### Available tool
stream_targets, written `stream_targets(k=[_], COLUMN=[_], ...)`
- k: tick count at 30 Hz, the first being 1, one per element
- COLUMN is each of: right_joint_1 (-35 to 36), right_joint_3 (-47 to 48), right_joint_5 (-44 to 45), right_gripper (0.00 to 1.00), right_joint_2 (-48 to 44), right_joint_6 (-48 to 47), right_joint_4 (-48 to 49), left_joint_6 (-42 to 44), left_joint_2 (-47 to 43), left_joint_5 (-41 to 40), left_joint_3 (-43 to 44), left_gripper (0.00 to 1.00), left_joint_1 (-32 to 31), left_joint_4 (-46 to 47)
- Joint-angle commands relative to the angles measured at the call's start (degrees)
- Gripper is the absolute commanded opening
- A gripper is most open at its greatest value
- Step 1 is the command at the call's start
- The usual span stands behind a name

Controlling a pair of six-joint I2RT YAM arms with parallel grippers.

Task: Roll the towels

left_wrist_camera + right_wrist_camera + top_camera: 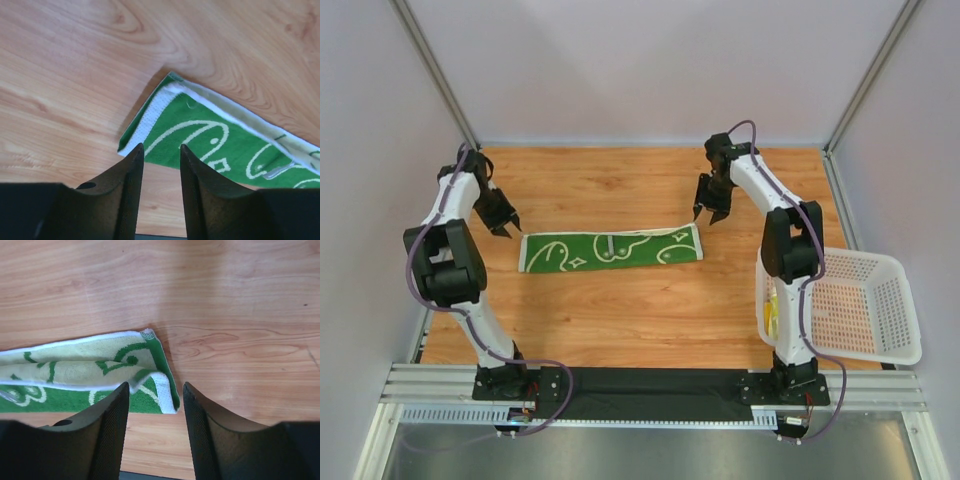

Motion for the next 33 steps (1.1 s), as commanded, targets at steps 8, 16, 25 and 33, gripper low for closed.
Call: stream_targets(k=[8,16,25,33], right_joint_1=[0.0,2.6,2.8,2.8], right_joint_3=[-0.2,-22.0,-30.1,-33.9], right_joint_5=[-0.3,-13.4,-13.3,-8.0], right_gripper=[0.48,0.42,0.24,0.22], right_joint_2=[-9.6,-19.6,-16.6,-14.1], right_joint_6=[-0.9,-1.1,-0.5,0.5], right_joint_4=[0.0,13.6,21.3,22.3], left_joint_6=[2.4,4.3,7.8,7.8], left_joint_2=[-3.3,-18.5,-31.1,-34.3], left_joint_5=[-2.2,2.4,-0.8,-3.8], left_joint_3=[10.4,-8.9,-23.3,-28.2], left_gripper=[0.54,0.51,0.48,0.46], left_joint_1=[0.1,-2.6,-3.6,-3.6], left_joint_4=[-4.6,1.2,4.6,6.5])
